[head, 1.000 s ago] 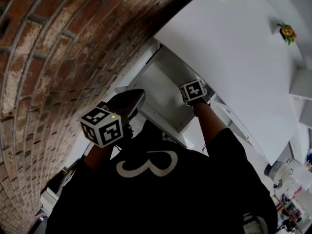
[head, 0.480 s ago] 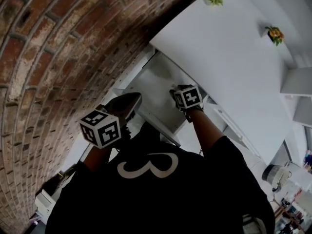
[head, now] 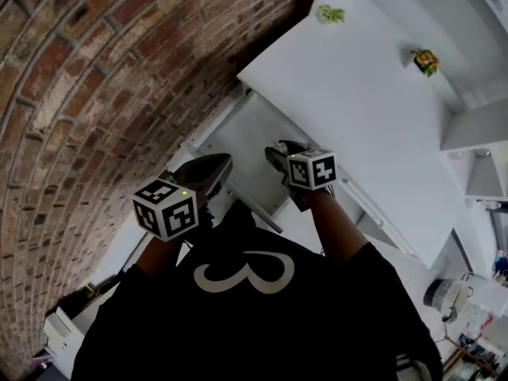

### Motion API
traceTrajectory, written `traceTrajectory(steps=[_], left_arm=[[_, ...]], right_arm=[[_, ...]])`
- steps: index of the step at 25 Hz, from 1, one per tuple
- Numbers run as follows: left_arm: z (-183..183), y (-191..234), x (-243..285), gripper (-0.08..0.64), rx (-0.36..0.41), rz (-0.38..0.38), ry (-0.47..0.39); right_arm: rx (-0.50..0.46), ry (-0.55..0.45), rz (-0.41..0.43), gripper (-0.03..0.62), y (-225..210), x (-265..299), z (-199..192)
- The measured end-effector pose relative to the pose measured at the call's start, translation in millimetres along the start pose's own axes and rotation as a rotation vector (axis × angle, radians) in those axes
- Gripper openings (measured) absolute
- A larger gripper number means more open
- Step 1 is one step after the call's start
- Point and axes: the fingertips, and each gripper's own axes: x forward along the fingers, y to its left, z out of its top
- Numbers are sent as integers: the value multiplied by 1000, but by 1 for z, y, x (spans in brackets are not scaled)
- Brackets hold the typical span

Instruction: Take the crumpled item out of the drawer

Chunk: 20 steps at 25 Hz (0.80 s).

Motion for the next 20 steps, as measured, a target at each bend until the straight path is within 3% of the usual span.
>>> traceTrajectory(steps=[7,14,20], left_arm=[[15,-35,-20,3,28,-20,-73],[25,-79,-38,3,67,-53,-140],[24,-115,-55,3,103,-65,-182]], right_arm=[[-86,-131,107,195,53,-60,31],[-47,-311,307,195,110,-135,60],[-106,-400,360,195,138,-192,61]])
